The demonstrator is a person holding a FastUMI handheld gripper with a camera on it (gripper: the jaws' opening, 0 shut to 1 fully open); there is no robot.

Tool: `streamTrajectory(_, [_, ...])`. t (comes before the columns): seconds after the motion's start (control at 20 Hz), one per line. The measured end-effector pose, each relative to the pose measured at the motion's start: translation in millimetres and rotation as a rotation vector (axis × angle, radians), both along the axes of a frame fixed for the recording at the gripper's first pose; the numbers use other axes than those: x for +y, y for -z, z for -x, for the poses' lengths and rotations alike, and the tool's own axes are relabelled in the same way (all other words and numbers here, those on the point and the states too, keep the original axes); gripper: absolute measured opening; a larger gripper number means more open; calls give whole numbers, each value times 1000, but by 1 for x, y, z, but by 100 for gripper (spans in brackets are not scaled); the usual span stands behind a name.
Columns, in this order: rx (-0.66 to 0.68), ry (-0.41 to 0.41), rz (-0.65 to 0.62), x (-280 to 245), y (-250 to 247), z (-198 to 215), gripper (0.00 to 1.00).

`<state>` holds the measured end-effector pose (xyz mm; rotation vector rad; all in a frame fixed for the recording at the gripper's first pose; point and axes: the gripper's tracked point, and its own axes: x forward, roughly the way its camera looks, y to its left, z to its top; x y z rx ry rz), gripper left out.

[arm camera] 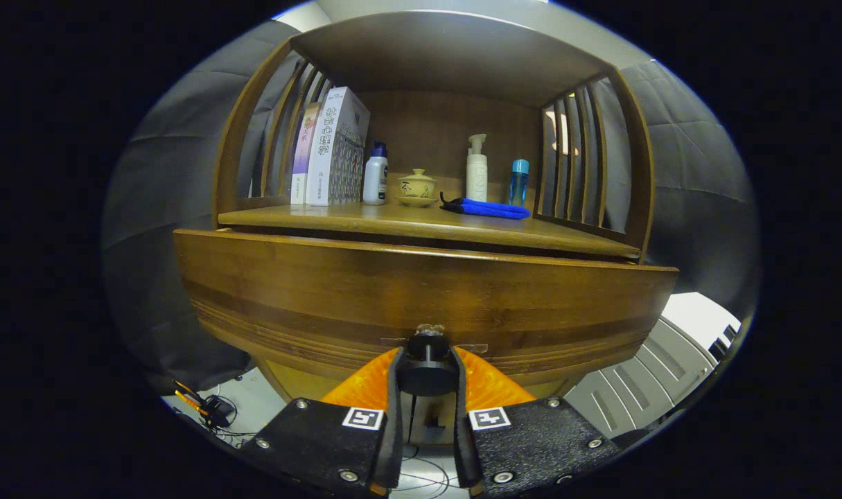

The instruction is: Pull open the drawer, take out the items inside it, and place them on the countertop above the cabinet.

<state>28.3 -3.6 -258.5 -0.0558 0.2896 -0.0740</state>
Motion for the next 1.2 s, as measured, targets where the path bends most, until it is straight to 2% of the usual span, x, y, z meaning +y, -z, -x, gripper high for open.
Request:
streamTrajectory(0.7, [18, -5, -27, 9, 5, 83, 31])
streamTrajectory(1.2, [55, -14, -56, 18, 12, 119, 31])
